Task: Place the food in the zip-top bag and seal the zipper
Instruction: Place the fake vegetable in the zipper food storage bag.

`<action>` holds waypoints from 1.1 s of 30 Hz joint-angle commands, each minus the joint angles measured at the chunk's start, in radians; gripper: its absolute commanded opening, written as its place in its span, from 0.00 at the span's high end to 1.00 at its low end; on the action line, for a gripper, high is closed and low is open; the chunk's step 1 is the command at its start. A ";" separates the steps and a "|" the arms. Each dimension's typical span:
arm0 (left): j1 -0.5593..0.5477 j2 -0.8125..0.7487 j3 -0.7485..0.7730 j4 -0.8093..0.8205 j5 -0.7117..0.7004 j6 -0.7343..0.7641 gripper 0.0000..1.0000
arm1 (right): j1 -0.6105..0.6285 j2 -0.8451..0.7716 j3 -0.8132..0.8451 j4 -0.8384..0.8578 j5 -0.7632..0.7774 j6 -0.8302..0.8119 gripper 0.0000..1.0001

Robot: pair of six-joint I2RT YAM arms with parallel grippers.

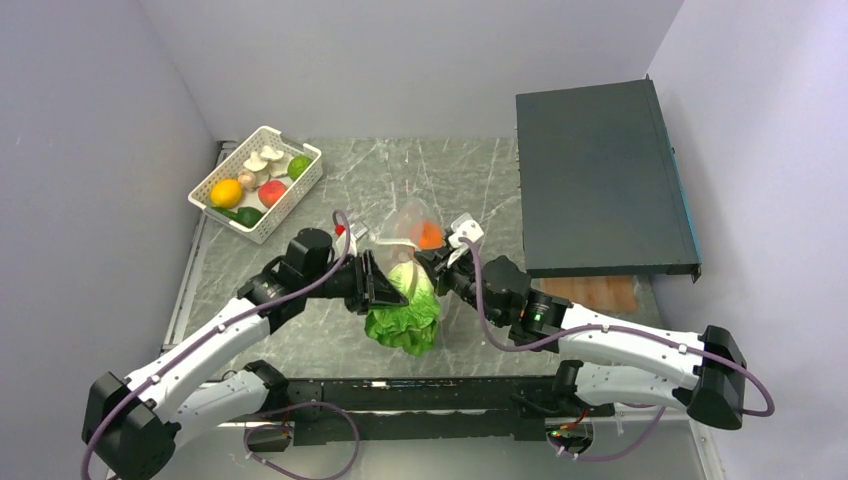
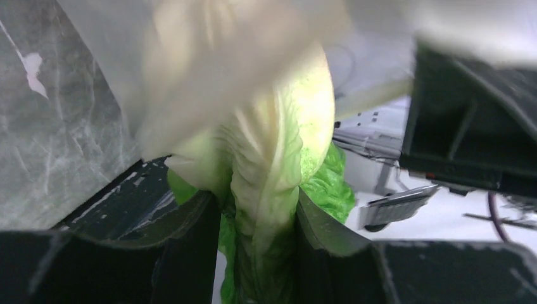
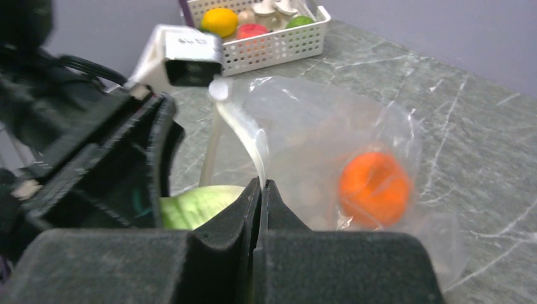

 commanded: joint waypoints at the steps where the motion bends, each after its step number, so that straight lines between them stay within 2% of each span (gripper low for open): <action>1: 0.036 -0.037 -0.141 0.414 0.089 -0.276 1.00 | 0.036 -0.013 0.007 0.093 -0.070 -0.053 1.00; 2: 0.039 -0.043 -0.158 0.451 0.094 -0.298 1.00 | 0.043 -0.005 0.009 0.092 -0.073 -0.061 1.00; 4: 0.045 -0.056 -0.140 0.397 0.074 -0.268 1.00 | 0.051 0.007 0.015 0.092 -0.087 -0.071 1.00; 8: 0.044 -0.070 0.049 0.005 -0.101 -0.064 1.00 | 0.064 0.037 0.030 0.082 -0.112 -0.080 1.00; 11: 0.020 -0.113 0.101 -0.106 -0.255 -0.027 1.00 | 0.067 0.062 0.044 0.076 -0.135 -0.080 1.00; 15: 0.008 -0.161 0.051 -0.023 -0.314 -0.022 0.99 | 0.071 0.090 0.059 0.067 -0.152 -0.072 1.00; 20: -0.017 -0.131 0.082 -0.073 -0.453 0.015 1.00 | 0.072 0.088 0.057 0.087 -0.222 -0.038 1.00; 23: -0.046 -0.174 0.025 0.045 -0.544 -0.010 1.00 | 0.072 0.103 0.088 0.056 -0.223 0.004 1.00; 27: -0.075 -0.233 -0.055 0.126 -0.676 -0.086 1.00 | 0.072 0.141 0.161 -0.040 -0.220 0.111 1.00; 30: -0.086 -0.249 -0.092 0.195 -0.710 -0.085 0.99 | 0.072 0.166 0.232 -0.134 -0.190 0.220 1.00; 33: -0.099 -0.250 -0.094 0.191 -0.746 -0.064 0.98 | 0.071 0.167 0.283 -0.224 -0.150 0.364 1.00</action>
